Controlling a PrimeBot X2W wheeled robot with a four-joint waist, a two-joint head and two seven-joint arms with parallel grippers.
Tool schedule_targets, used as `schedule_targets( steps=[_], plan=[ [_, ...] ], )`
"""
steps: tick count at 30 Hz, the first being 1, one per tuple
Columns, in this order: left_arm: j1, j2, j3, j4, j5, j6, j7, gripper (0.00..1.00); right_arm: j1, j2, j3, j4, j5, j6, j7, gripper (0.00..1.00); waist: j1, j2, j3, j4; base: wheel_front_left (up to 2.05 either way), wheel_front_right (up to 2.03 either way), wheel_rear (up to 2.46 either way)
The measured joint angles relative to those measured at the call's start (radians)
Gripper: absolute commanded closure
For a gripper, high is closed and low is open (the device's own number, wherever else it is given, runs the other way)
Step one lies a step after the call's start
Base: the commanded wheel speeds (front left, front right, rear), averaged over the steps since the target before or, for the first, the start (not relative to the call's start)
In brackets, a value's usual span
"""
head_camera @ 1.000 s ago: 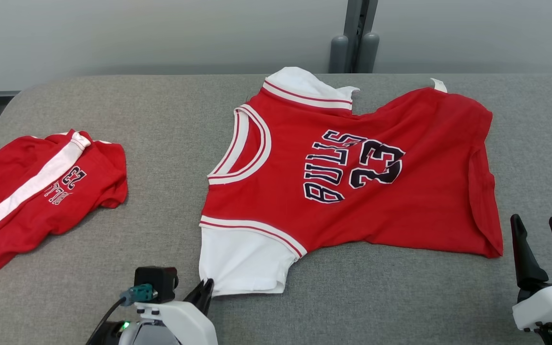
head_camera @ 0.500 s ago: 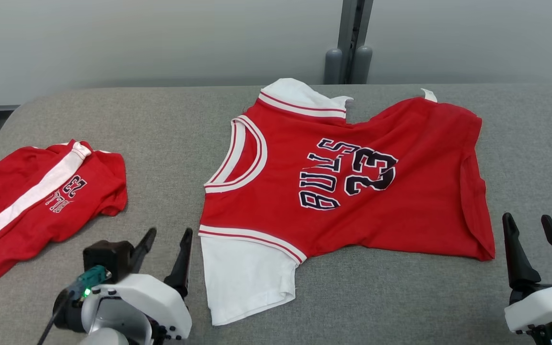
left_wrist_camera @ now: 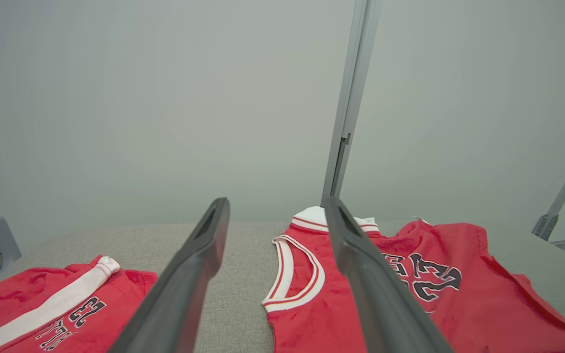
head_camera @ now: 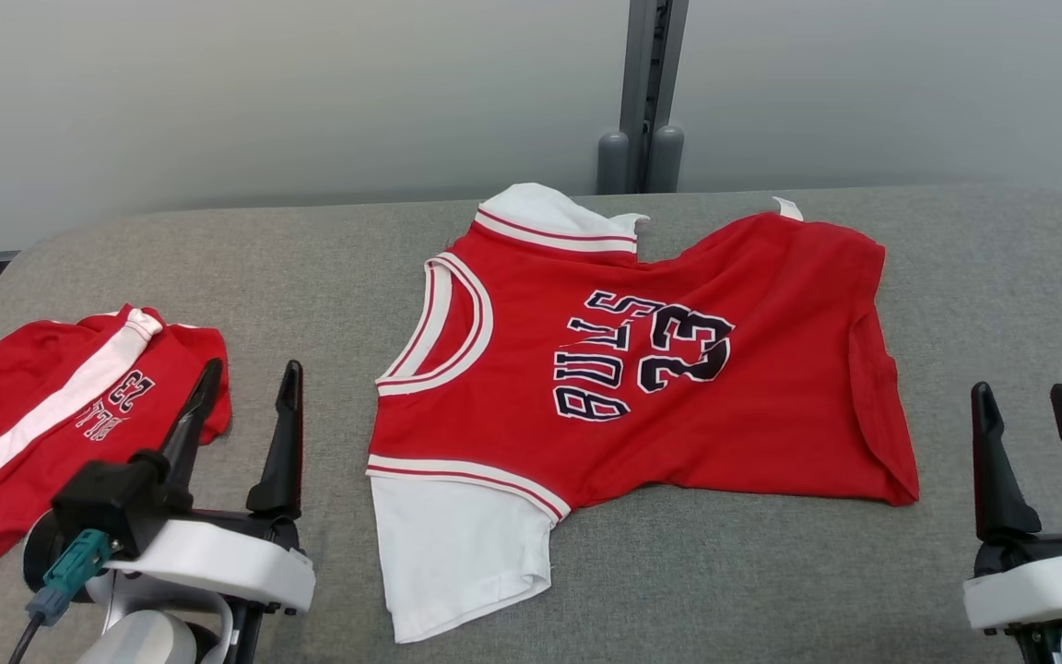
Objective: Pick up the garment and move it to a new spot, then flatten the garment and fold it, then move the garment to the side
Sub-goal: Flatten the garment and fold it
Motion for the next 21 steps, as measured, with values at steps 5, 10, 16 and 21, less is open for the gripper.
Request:
schedule_targets(
  steps=[5, 10, 16, 21],
  plan=[
    [0.043, -0.014, 0.041, 0.023, 0.016, -0.011, -0.019, 0.00, 0.013, 0.011, 0.038, -0.008, -0.003, 0.000, -0.025, 0.00, 0.0000, 0.0000, -0.005, -0.012, 0.00, 0.00, 0.00],
    [0.091, -0.064, 0.083, 0.060, 0.054, -0.064, -0.023, 0.00, 0.051, 0.022, 0.068, 0.018, 0.005, 0.000, -0.062, 0.00, 0.0000, 0.0000, -0.014, -0.010, 0.00, 0.00, 0.00],
    [0.129, -0.123, 0.151, 0.084, 0.145, -0.120, -0.024, 0.00, 0.060, 0.015, 0.063, 0.037, 0.003, 0.000, -0.074, 0.00, 0.0000, 0.0001, -0.028, -0.011, 0.00, 0.00, 0.00],
    [0.153, -0.150, 0.181, 0.089, 0.190, -0.156, -0.025, 0.00, 0.061, 0.000, 0.055, 0.039, 0.003, 0.000, -0.071, 0.00, 0.0000, 0.0000, -0.042, -0.012, 0.00, 0.00, 0.00]
  ],
)
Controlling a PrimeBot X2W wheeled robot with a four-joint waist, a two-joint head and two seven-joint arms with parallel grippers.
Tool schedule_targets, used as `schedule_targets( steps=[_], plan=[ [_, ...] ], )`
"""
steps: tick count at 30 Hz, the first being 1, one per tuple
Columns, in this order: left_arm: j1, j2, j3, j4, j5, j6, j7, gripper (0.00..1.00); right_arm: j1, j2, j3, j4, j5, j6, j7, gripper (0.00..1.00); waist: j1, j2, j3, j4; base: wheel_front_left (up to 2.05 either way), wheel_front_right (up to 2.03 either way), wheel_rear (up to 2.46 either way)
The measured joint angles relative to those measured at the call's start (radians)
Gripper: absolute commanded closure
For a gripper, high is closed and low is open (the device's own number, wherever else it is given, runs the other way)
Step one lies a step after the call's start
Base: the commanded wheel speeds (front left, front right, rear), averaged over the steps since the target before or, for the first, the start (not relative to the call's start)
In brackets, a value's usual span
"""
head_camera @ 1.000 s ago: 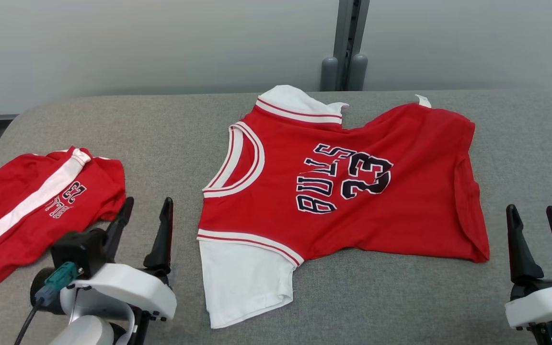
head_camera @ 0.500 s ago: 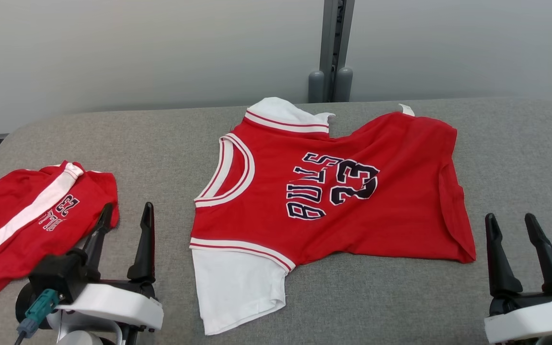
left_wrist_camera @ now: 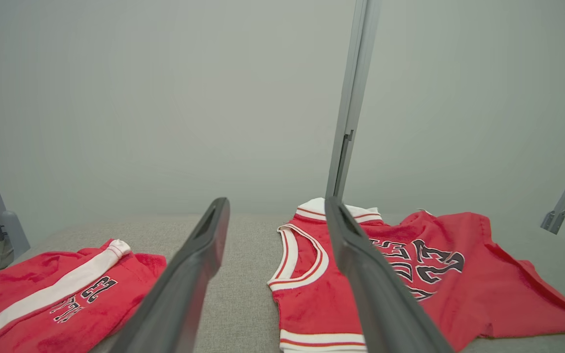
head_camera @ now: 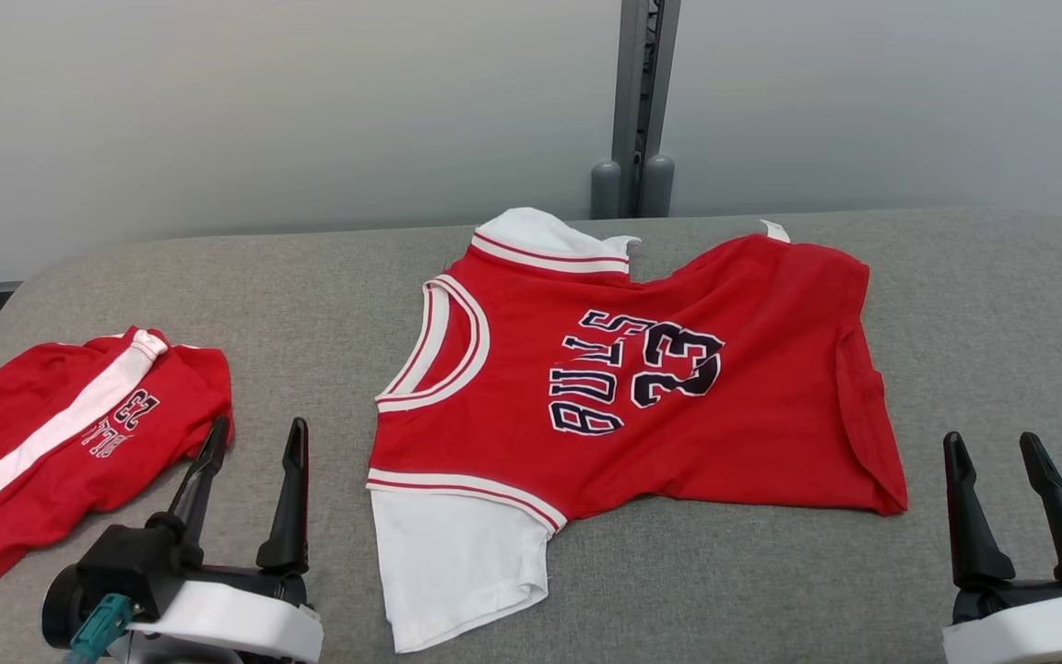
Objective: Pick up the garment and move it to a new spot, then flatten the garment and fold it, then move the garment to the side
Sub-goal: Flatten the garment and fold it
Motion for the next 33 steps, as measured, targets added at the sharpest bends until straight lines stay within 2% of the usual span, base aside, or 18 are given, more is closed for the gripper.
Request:
schedule_targets(
  steps=[7, 15, 20, 25, 33],
  plan=[
    [0.015, -0.028, 0.018, 0.003, 0.040, -0.030, 0.000, 0.00, 0.006, -0.002, 0.001, -0.007, 0.000, 0.000, 0.011, 0.00, 0.0000, 0.0000, -0.007, 0.002, 0.00, 0.00, 0.00],
    [0.018, -0.040, 0.026, 0.012, 0.054, -0.040, 0.000, 0.00, 0.013, -0.003, -0.005, -0.010, 0.000, 0.000, 0.028, 0.00, 0.0000, 0.0000, -0.006, 0.002, 0.00, 0.00, 0.00],
    [0.018, -0.043, 0.022, 0.008, 0.056, -0.041, 0.002, 0.00, 0.006, -0.024, -0.020, 0.019, 0.003, 0.000, 0.084, 0.00, 0.0000, 0.0000, 0.002, 0.001, 0.00, 0.00, 0.00],
    [0.011, -0.040, -0.004, -0.002, 0.040, -0.048, 0.102, 0.00, -0.069, -0.067, -0.022, 0.089, 0.008, 0.000, 0.186, 0.00, 0.0000, 0.0000, 0.022, 0.004, 0.00, 0.00, 0.00],
    [-0.009, -0.041, -0.072, 0.031, -0.036, -0.042, 0.386, 0.00, -0.162, -0.126, 0.008, 0.235, 0.052, 0.000, 0.384, 0.00, 0.0000, 0.0000, 0.067, 0.028, 0.00, 0.00, 0.00]
  ],
)
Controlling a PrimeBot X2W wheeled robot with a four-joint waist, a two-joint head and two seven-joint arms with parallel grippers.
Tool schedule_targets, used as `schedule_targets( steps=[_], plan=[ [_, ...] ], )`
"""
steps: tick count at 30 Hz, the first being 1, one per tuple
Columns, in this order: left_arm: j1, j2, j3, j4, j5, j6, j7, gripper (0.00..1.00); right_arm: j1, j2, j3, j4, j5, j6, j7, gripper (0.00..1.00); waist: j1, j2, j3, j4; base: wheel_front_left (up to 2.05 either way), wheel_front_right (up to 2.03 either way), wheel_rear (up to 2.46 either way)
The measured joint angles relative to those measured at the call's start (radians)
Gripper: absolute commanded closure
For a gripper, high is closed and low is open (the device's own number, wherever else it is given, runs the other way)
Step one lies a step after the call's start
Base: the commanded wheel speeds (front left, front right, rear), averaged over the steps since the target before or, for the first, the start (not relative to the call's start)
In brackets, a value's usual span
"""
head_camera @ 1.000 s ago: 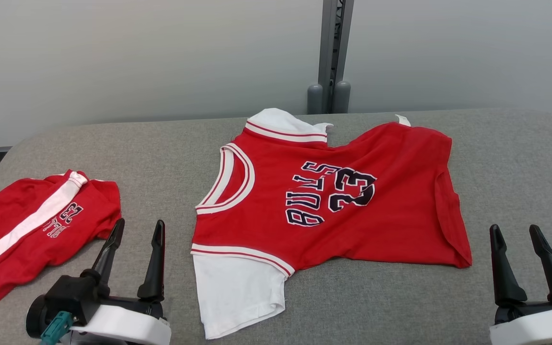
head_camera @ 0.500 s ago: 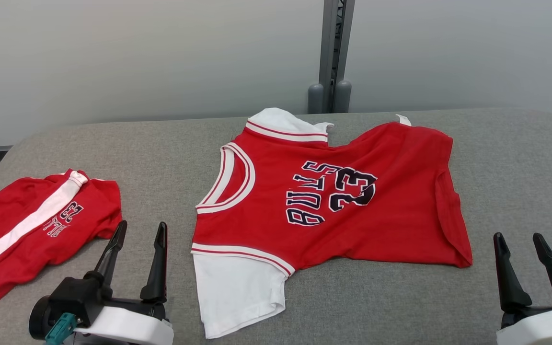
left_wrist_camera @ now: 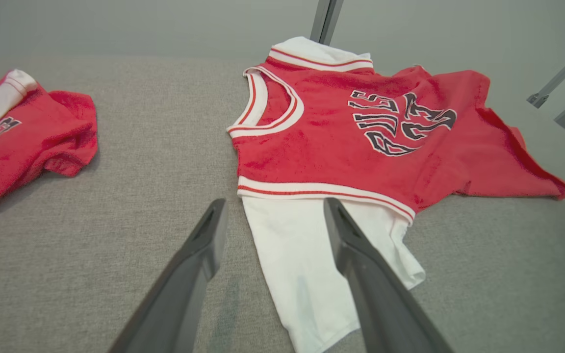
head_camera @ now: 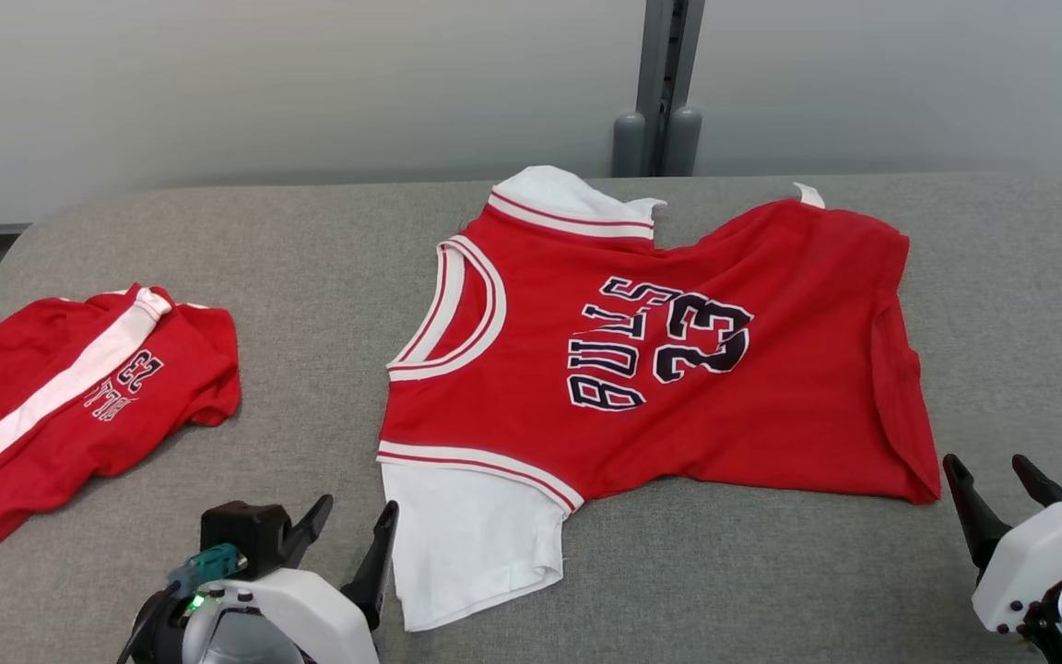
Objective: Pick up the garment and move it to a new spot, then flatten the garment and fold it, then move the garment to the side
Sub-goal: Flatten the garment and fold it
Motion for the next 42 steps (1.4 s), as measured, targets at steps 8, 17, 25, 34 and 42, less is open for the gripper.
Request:
schedule_targets(
  steps=[8, 17, 25, 34, 42],
  plan=[
    [-0.043, 0.012, -0.063, 0.025, -0.026, -0.006, 0.194, 0.00, -0.063, -0.010, 0.013, 0.099, 0.036, 0.000, 0.095, 0.00, 0.0000, 0.0000, 0.062, 0.033, 0.00, 0.00, 0.00],
    [-0.075, 0.012, -0.118, 0.036, -0.041, -0.033, 0.295, 0.00, -0.129, -0.011, 0.029, 0.164, 0.046, 0.000, 0.139, 0.00, 0.0000, 0.0000, 0.121, 0.050, 0.00, 0.00, 0.00],
    [-0.089, 0.001, -0.149, 0.059, -0.057, -0.045, 0.353, 0.00, -0.157, -0.006, 0.033, 0.196, 0.047, 0.000, 0.154, 0.00, 0.0000, 0.0000, 0.148, 0.048, 0.00, 0.00, 0.00],
    [-0.120, -0.011, -0.163, 0.086, -0.060, -0.068, 0.349, 1.00, -0.184, -0.008, 0.045, 0.233, 0.060, 0.000, 0.152, 1.00, 0.0000, 0.0001, 0.155, 0.046, 0.00, 0.00, 0.00],
    [-0.119, -0.019, -0.156, 0.091, -0.066, -0.076, 0.302, 1.00, -0.179, -0.004, 0.055, 0.251, 0.082, 0.000, 0.105, 1.00, 0.0000, 0.0000, 0.119, 0.049, 0.00, 0.00, 0.00]
  ],
)
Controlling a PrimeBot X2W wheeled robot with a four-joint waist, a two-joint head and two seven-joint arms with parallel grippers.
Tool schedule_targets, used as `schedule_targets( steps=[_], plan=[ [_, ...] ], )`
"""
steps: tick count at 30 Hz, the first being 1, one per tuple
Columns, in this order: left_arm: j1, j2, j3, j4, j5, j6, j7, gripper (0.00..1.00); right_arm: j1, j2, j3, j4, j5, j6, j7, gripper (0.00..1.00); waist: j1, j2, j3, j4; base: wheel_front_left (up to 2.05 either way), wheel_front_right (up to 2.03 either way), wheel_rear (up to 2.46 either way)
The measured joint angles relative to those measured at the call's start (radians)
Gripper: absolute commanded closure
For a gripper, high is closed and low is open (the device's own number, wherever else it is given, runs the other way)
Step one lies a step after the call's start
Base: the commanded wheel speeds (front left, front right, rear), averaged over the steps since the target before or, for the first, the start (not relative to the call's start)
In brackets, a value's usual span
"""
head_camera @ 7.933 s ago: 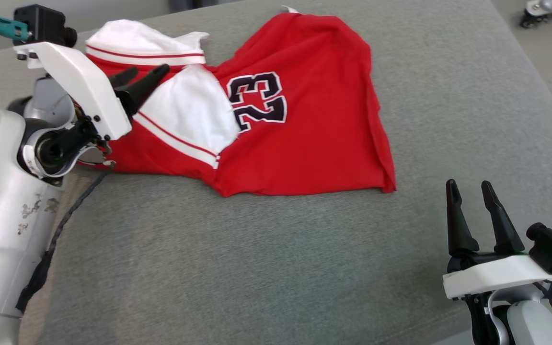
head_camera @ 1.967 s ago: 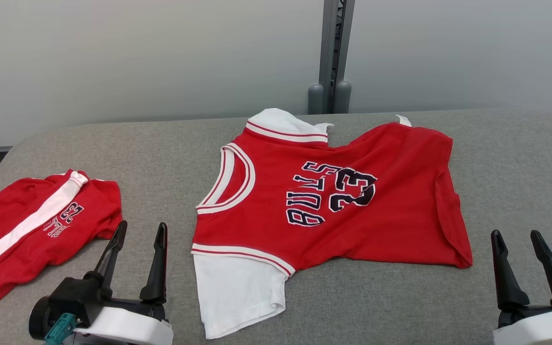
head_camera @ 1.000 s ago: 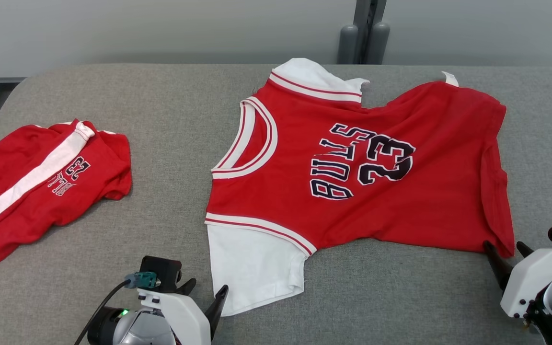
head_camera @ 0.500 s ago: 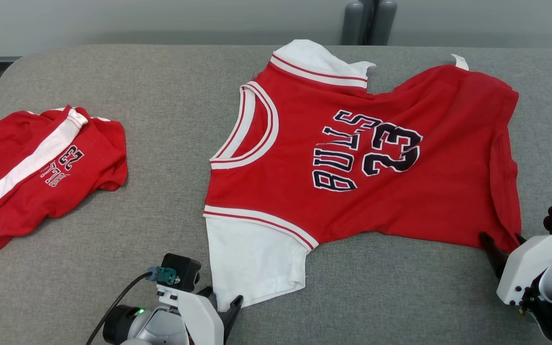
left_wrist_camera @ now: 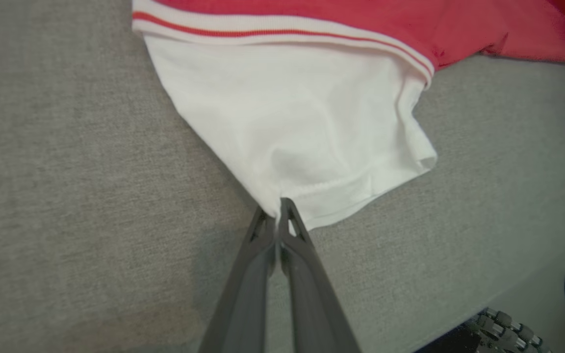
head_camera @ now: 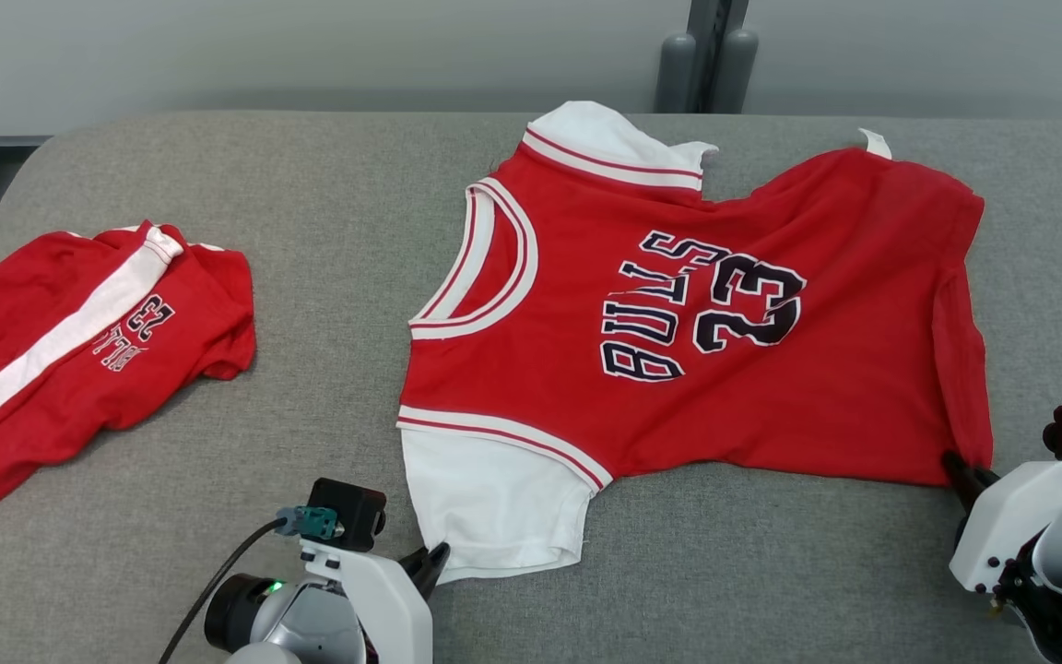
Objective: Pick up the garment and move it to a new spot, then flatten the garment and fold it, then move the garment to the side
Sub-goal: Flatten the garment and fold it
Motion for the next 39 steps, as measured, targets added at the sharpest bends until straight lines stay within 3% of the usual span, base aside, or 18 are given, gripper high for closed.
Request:
schedule_targets(
  steps=[11, 15, 20, 23, 24, 28, 39],
  plan=[
    [0.016, 0.040, 0.063, -0.153, -0.031, 0.023, -0.015, 1.00, 0.042, -0.010, -0.018, -0.143, 0.073, 0.000, -0.017, 1.00, 0.0000, 0.0000, -0.057, -0.009, 0.00, 0.00, 0.00],
    [-0.082, 0.067, 0.094, -0.168, -0.011, 0.017, -0.012, 1.00, 0.000, -0.023, -0.032, -0.201, 0.083, 0.000, -0.001, 1.00, 0.0000, 0.0000, -0.037, -0.019, 0.00, 0.00, 0.00],
    [-0.316, 0.076, 0.142, -0.133, 0.012, -0.021, -0.007, 1.00, -0.136, -0.040, -0.055, -0.261, 0.099, 0.000, 0.017, 1.00, 0.0000, 0.0000, 0.023, -0.026, 0.00, 0.00, 0.00],
    [-0.488, 0.068, 0.168, -0.068, 0.016, -0.050, -0.004, 1.00, -0.250, -0.053, -0.076, -0.269, 0.080, 0.000, 0.028, 1.00, 0.0000, 0.0000, 0.074, -0.033, 0.00, 0.00, 0.00],
    [-0.606, 0.057, 0.178, -0.005, 0.010, -0.084, 0.006, 1.00, -0.346, -0.050, -0.084, -0.259, 0.084, 0.000, 0.033, 1.00, 0.0000, 0.0000, 0.113, -0.038, 0.00, 0.00, 0.00],
    [-0.837, 0.032, 0.186, 0.135, 0.002, -0.144, 0.015, 1.00, -0.535, -0.051, -0.081, -0.209, 0.078, 0.000, 0.031, 1.00, 0.0000, 0.0000, 0.197, -0.047, 0.00, 0.00, 0.00],
    [-1.429, -0.020, 0.221, 0.522, 0.063, -0.196, -0.152, 1.00, -1.065, -0.066, -0.061, 0.005, 0.084, 0.000, -0.148, 1.00, 0.0000, 0.0000, 0.391, -0.066, 0.00, 0.00, 0.00]
  ],
)
